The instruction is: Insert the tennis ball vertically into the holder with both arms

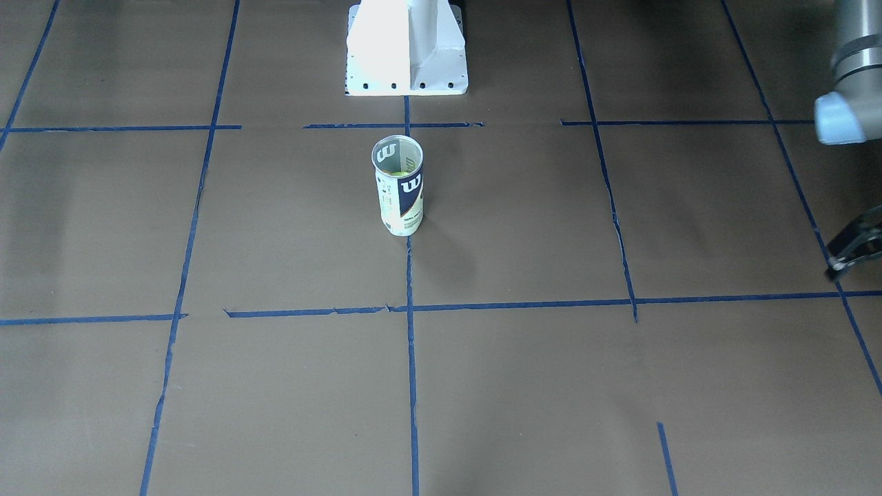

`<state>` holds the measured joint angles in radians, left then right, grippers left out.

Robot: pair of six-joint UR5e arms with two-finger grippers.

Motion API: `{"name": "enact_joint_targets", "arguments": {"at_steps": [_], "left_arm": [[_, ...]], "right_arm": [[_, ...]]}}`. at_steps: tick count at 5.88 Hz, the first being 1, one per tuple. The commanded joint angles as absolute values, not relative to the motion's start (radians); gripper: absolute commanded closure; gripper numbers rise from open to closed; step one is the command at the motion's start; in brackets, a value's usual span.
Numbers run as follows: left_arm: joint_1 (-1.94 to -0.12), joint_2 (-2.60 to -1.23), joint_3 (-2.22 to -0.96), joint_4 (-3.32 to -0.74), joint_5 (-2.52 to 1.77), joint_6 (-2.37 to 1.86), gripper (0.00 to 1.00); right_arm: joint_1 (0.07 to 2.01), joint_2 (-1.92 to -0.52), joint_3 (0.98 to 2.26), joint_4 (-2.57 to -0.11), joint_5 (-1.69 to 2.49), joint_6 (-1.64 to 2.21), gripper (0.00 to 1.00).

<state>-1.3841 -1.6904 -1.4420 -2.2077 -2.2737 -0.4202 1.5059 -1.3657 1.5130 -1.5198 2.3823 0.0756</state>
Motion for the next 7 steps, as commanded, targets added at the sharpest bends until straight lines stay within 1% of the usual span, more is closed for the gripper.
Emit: {"name": "enact_joint_targets", "arguments": {"at_steps": [1, 3, 4, 5, 6, 7], "left_arm": [[-1.594, -1.632, -1.420, -1.967, -2.476, -0.258, 0.00], [-1.614, -1.617, -1.425, -1.872, -2.491, -0.177, 0.00], [-1.621, -1.620, -1.442, -1.741, -2.494, -0.099, 0.00], [-1.617, -1.618, -1.477, -1.661, -2.488, -0.031, 0.00], [-1.615, -1.615, -1.550, -1.566, -2.465, -0.022, 0.00], [-1.608, -1.608, -1.596, -1.504, -2.447, -0.020, 0.00]], "right_arm": [[1.537, -1.499, 1.602, -1.522, 2.385, 0.071, 0.00], [1.525, -1.563, 1.600, -1.523, 2.378, 0.007, 0.00], [1.522, -1.572, 1.608, -1.567, 2.378, 0.003, 0.00], [1.522, -1.581, 1.621, -1.578, 2.376, 0.002, 0.00], [1.520, -1.578, 1.621, -1.578, 2.367, 0.002, 0.00], [1.520, -1.578, 1.621, -1.578, 2.362, 0.002, 0.00]]}}
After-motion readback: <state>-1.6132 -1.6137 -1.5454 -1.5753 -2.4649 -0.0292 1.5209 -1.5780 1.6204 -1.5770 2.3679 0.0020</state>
